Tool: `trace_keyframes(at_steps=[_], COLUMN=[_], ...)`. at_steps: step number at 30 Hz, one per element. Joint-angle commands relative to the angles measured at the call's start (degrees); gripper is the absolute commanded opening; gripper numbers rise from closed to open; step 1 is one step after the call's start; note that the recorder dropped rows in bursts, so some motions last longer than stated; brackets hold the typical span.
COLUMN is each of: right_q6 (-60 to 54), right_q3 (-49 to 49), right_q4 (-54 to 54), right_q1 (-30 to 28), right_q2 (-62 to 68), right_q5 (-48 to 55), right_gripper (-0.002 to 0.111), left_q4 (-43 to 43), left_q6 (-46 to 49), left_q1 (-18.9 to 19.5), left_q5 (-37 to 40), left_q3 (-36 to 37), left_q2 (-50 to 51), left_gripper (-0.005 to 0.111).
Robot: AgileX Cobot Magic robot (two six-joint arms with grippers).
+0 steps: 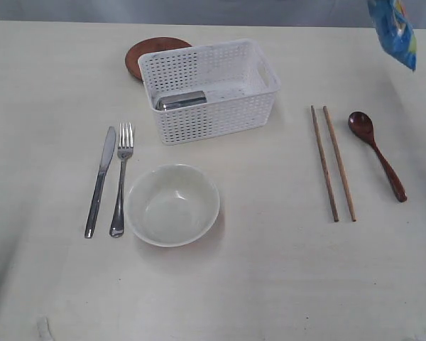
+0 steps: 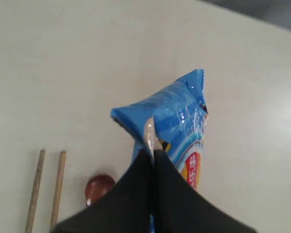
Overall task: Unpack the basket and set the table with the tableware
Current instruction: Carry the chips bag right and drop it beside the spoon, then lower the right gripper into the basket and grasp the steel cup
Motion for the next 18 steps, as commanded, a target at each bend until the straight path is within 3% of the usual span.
trace_keyframes(at_steps=[1, 9, 12, 16, 18], right_q6=[-0.6, 1.7, 1.7, 1.6, 1.5], right_q3=[6.1, 14.3, 14.4, 14.4, 12.8], right_q4=[4.9, 4.3, 6.6, 11.4, 15.3], right_q1=[-4.7, -9.3, -10.7, -11.5, -11.5], right_q2=[2.2, 3.6, 3.4, 1.6, 0.4], right_q5=[-1.9, -8.4, -9.7, -12.2, -13.0], right_gripper=[0.0, 0.003, 0.021, 0.057, 0.065], left_q4=[0.2, -0.1, 0.0, 0.0, 0.0], left_q6=[-0.1, -0.1, -0.1, -0.1, -0.1], left_q1=[-0.4, -0.4, -0.4, -0.4, -0.4], left_q5=[-0.1, -0.1, -0.1, -0.1, -0.1], left_q3=[0.2, 0.2, 0.2, 0.2, 0.2], left_q2=[-0.2, -0.2, -0.2, -0.2, -0.2], left_gripper=[0.0, 0.0, 0.0, 0.0, 0.0])
